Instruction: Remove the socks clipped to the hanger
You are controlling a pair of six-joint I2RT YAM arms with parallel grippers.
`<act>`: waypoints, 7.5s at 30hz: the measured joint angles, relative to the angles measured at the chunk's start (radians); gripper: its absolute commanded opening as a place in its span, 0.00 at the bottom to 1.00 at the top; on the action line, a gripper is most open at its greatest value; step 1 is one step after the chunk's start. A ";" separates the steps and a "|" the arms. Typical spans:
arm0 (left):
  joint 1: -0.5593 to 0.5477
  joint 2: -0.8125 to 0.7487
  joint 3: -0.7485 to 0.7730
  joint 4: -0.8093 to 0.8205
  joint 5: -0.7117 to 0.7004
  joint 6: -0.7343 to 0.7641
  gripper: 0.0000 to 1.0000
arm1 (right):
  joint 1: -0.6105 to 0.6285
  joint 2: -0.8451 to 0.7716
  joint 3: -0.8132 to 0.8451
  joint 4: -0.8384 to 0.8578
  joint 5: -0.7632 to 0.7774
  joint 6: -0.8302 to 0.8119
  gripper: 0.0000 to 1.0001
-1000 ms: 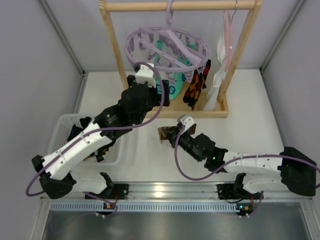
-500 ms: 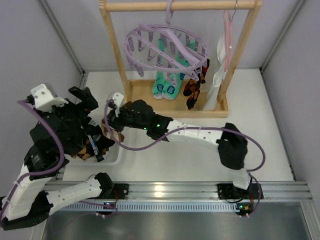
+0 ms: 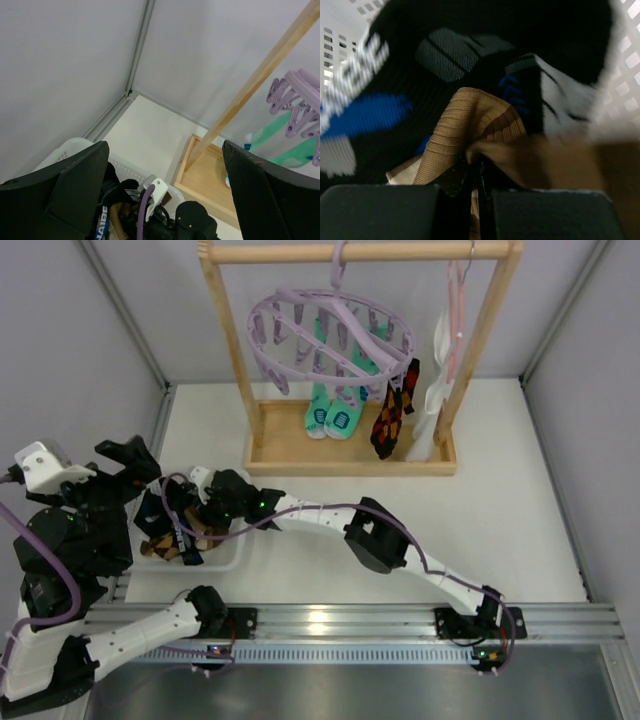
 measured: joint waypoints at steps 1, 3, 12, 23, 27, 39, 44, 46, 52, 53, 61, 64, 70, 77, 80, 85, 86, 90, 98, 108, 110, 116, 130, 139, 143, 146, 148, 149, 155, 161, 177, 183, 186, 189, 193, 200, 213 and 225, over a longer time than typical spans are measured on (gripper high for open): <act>0.000 -0.011 -0.018 -0.002 0.014 -0.001 0.98 | 0.000 0.005 0.002 0.003 -0.001 0.003 0.01; 0.000 -0.031 -0.060 -0.001 0.045 -0.005 0.98 | 0.000 -0.001 0.011 0.003 0.001 0.004 0.06; 0.000 -0.119 -0.207 -0.014 0.122 -0.039 0.98 | 0.001 -0.179 -0.246 0.024 0.008 -0.008 0.50; 0.000 -0.142 -0.229 -0.013 0.114 -0.077 0.98 | 0.002 -0.615 -0.566 0.106 0.040 -0.042 0.75; 0.000 -0.141 -0.229 -0.013 0.115 -0.080 0.98 | 0.000 -0.755 -0.690 0.148 0.102 -0.050 0.77; 0.000 -0.155 -0.333 -0.013 0.300 -0.100 0.98 | -0.205 -1.493 -1.477 0.144 0.539 0.097 0.78; 0.018 -0.080 -0.338 -0.014 0.383 -0.101 0.98 | -0.378 -1.592 -1.516 0.134 0.605 0.097 0.75; 0.054 -0.032 -0.338 -0.015 0.446 -0.103 0.98 | -0.429 -1.589 -1.516 0.133 0.603 0.085 0.74; 0.257 0.045 -0.358 -0.016 0.639 -0.109 0.98 | -0.546 -1.487 -1.453 0.134 0.568 0.034 0.65; 0.282 0.052 -0.360 -0.018 0.661 -0.110 0.98 | -0.558 -1.463 -1.435 0.140 0.560 0.023 0.64; 0.326 0.064 -0.360 -0.019 0.767 -0.111 0.98 | -0.600 -1.312 -1.341 0.184 0.472 -0.007 0.45; 0.327 0.053 -0.359 -0.019 0.779 -0.117 0.98 | -0.600 -1.275 -1.331 0.214 0.460 -0.013 0.13; 0.328 0.070 -0.301 -0.042 0.845 -0.185 0.98 | -0.585 -1.275 -1.396 0.331 0.475 0.007 0.00; 0.328 0.279 -0.035 -0.041 1.018 -0.314 0.98 | -0.405 -1.322 -1.523 0.493 0.600 -0.005 0.00; 0.317 0.382 0.084 -0.035 1.072 -0.336 0.98 | -0.301 -1.312 -1.521 0.552 0.671 -0.027 0.00; 0.169 0.544 0.232 -0.052 1.006 -0.319 0.98 | -0.205 -1.254 -1.503 0.624 0.760 -0.051 0.00; 0.127 0.578 0.267 -0.056 0.981 -0.307 0.98 | -0.192 -1.239 -1.500 0.640 0.774 -0.057 0.00; -0.021 0.703 0.392 -0.089 0.862 -0.254 0.98 | -0.128 -1.181 -1.476 0.709 0.832 -0.093 0.00; -0.133 0.829 0.518 -0.120 0.659 -0.149 0.98 | -0.052 -1.121 -1.428 0.794 0.845 -0.148 0.00; -0.071 0.942 0.535 -0.124 0.622 -0.127 0.86 | -0.044 -1.148 -1.433 0.852 0.778 -0.117 0.00; -0.059 0.946 0.528 -0.123 0.628 -0.137 0.86 | -0.043 -1.162 -1.444 0.859 0.756 -0.106 0.00; -0.012 0.928 0.447 -0.084 0.702 -0.148 0.79 | -0.043 -1.186 -1.460 0.863 0.681 -0.082 0.00; 0.034 0.924 0.317 0.078 0.797 -0.144 0.71 | -0.040 -1.209 -1.461 0.864 0.539 -0.066 0.00; 0.040 0.924 0.296 0.145 0.796 -0.133 0.22 | -0.040 -1.209 -1.478 0.867 0.517 -0.066 0.00; 0.040 0.924 0.296 0.154 0.792 -0.123 0.04 | -0.039 -1.209 -1.497 0.869 0.513 -0.066 0.00; 0.040 0.924 0.296 0.155 0.791 -0.122 0.00 | -0.039 -1.213 -1.520 0.873 0.517 -0.065 0.00; 0.040 0.924 0.296 0.155 0.790 -0.120 0.00 | -0.039 -1.226 -1.554 0.885 0.524 -0.064 0.00; 0.040 0.924 0.296 0.155 0.789 -0.120 0.00 | -0.039 -1.234 -1.577 0.894 0.528 -0.063 0.00; 0.040 0.924 0.296 0.159 0.784 -0.116 0.00 | -0.038 -1.292 -1.740 0.919 0.554 -0.030 0.00; 0.040 0.924 0.296 0.160 0.795 -0.115 0.46 | -0.037 -1.336 -1.813 0.899 0.598 -0.018 0.00; 0.040 0.509 -0.085 0.135 0.737 -0.158 0.98 | -0.066 -1.569 -1.806 0.646 0.653 0.003 0.00; 0.043 0.328 -0.122 -0.083 0.425 -0.266 0.99 | -0.069 -1.471 -1.562 0.521 0.463 -0.042 0.00; 0.057 0.265 -0.122 -0.192 0.286 -0.324 0.99 | -0.069 -1.342 -1.375 0.467 0.320 -0.059 0.00; 0.100 0.193 -0.122 -0.256 0.171 -0.339 0.98 | -0.050 -1.165 -1.146 0.397 0.206 -0.089 0.00; 0.144 0.111 -0.072 -0.301 0.047 -0.319 0.99 | -0.011 -0.889 -0.828 0.333 0.068 -0.110 0.00; 0.148 -0.008 0.009 -0.301 -0.080 -0.266 0.98 | 0.012 -0.357 -0.299 0.156 -0.060 -0.061 0.01; 0.149 -0.077 -0.169 -0.312 -0.014 -0.275 0.99 | 0.016 -0.061 -0.060 0.016 -0.069 0.042 0.41; 0.149 -0.157 -0.225 -0.316 -0.009 -0.364 0.99 | 0.018 -0.431 -0.441 0.038 -0.057 -0.003 0.80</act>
